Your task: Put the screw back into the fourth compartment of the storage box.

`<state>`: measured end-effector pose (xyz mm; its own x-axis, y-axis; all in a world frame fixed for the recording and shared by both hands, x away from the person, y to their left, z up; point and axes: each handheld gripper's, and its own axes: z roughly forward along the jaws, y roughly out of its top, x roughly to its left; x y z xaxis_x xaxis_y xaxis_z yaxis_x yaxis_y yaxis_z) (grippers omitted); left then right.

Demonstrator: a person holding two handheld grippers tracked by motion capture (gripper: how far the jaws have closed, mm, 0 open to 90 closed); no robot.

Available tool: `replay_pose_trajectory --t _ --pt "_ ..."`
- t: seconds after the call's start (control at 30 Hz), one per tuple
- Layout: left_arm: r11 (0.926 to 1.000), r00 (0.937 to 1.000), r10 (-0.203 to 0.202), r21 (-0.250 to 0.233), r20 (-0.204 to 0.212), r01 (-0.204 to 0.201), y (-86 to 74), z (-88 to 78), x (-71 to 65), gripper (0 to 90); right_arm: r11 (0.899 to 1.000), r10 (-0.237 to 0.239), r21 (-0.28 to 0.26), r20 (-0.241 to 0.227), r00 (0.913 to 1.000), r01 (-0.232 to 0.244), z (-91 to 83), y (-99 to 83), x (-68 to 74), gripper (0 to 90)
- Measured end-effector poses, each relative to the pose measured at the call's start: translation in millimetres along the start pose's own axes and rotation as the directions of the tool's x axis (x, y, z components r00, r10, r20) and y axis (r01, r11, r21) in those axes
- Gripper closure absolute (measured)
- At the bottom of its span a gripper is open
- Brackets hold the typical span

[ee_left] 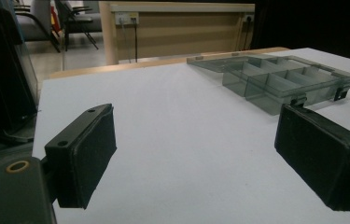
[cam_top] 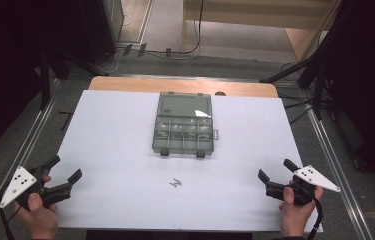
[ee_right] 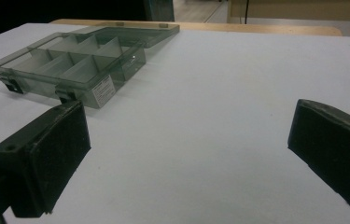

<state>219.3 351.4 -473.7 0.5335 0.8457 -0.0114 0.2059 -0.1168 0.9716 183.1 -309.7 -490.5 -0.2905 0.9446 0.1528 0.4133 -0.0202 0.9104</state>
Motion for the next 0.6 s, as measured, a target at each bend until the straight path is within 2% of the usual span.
replay_pose_trajectory --t 0.6 --pt "1.0 1.0 -0.006 0.0 -0.001 0.006 -0.9 -0.2 -0.7 12.7 1.0 -0.017 0.019 -0.022 0.9996 0.017 3.7 3.3 6.4 0.0"
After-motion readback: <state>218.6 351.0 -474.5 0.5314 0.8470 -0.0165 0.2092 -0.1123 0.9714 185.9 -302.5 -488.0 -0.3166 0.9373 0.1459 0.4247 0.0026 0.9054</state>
